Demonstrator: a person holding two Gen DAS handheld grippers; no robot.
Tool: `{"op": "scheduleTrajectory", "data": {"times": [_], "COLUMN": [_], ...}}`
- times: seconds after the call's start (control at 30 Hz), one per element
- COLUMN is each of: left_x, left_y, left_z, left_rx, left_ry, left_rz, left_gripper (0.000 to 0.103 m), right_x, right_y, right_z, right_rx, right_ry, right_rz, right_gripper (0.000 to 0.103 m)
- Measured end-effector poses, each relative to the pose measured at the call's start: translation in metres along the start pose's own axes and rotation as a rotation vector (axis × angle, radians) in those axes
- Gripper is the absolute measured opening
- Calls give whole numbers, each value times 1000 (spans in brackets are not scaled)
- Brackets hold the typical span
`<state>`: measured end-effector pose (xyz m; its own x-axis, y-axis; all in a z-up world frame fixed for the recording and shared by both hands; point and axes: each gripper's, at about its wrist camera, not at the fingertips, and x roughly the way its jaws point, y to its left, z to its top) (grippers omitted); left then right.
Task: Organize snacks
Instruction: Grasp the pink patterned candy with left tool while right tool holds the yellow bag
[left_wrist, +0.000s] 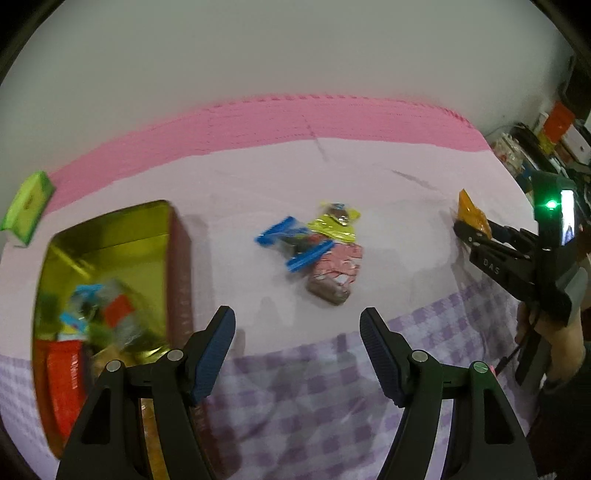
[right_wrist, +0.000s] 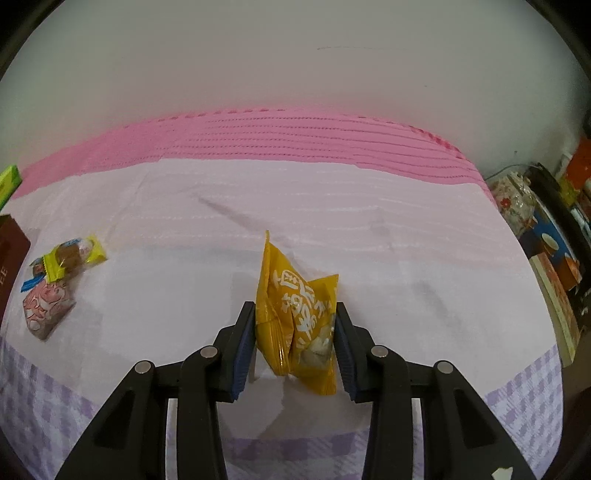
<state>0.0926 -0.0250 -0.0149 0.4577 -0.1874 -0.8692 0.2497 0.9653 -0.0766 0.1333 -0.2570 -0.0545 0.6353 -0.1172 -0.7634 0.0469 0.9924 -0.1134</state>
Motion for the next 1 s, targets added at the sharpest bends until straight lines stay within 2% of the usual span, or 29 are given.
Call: {"op": "scheduleTrajectory", "data": {"times": [0.2,0.4,0.67,0.73,0.83,1.0], "left_x": [28,51,67,68,67,59], "left_y": [-13,-20,-23,-25,-28,-29], "left_z": [14,23,35,37,34,19], "left_rx": [3,23,22,33,54,73], "left_ry": [49,78,84,80,77,75], "left_rz": [-39,-58,-52,-35,-21,-17], "left_gripper": [70,60,55,44,34,32], "right_x": [-2,-2,0,0,1,0], "right_y": [-4,-6,-9,-10,-10,-10], "right_z": [-6,-6,-6,-6,-6,-6], "right_rx": [23,38,46,47,48,47], "right_ry": [-11,-7,-5,-5,-5,-5], "right_rz": [25,44,53,54,54,54], "right_gripper": [37,38,40,40,40,40]}}
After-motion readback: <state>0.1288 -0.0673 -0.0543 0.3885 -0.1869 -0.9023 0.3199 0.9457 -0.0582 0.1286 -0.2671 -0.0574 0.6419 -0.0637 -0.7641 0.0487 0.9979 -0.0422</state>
